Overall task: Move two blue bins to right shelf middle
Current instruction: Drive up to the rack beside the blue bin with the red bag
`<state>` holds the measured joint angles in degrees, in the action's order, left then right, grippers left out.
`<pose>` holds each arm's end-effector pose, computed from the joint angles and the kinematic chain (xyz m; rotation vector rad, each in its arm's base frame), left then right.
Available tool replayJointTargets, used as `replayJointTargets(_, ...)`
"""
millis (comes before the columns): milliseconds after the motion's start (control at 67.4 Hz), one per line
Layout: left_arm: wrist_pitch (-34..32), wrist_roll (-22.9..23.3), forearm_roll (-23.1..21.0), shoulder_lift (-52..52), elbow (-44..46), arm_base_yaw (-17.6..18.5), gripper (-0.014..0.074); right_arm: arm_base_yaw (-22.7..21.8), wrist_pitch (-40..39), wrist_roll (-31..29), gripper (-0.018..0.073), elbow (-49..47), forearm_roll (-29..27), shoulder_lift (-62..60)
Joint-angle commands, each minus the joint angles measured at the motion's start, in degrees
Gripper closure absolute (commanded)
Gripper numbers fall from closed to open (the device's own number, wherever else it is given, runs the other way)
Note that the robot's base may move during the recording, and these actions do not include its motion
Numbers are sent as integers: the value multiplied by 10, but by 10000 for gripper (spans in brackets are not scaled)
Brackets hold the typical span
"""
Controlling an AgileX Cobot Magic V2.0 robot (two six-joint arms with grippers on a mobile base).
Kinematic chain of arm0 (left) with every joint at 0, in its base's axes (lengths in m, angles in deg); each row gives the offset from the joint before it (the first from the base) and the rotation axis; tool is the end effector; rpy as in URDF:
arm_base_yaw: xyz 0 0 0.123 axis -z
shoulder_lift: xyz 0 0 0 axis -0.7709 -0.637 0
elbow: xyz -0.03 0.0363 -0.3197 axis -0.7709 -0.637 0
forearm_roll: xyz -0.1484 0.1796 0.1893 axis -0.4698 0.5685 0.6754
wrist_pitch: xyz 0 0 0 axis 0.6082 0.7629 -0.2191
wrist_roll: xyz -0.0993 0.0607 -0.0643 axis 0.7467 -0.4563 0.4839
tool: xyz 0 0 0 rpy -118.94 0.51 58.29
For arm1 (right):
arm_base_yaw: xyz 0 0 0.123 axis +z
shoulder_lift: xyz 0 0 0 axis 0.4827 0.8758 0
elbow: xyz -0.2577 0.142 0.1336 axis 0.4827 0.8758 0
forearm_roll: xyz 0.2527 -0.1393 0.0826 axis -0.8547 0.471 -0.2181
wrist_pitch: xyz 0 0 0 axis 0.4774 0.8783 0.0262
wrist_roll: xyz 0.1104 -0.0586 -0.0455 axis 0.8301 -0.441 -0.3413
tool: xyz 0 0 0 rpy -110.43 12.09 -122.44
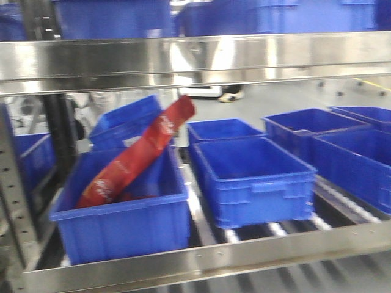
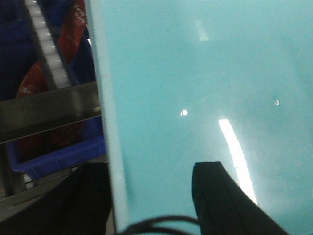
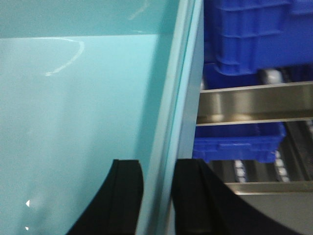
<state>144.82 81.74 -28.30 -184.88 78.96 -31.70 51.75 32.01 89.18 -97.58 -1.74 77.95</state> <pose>0.3911 -0.1580 0.5267 0.2875 2.2682 -0.4634 0.3893 0.1718 0.5423 -0.2382 2.1487 0.4089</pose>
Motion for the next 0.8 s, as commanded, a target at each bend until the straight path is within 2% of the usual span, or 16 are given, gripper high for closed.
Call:
replayJointTargets(0,-22,-24,-88,18,11,8,707,1,-67,6,721,-6,-12,-1)
replayJointTargets(787,-22,-24,-88,18,11,8,707,1,-67,6,721,-6,-12,-1)
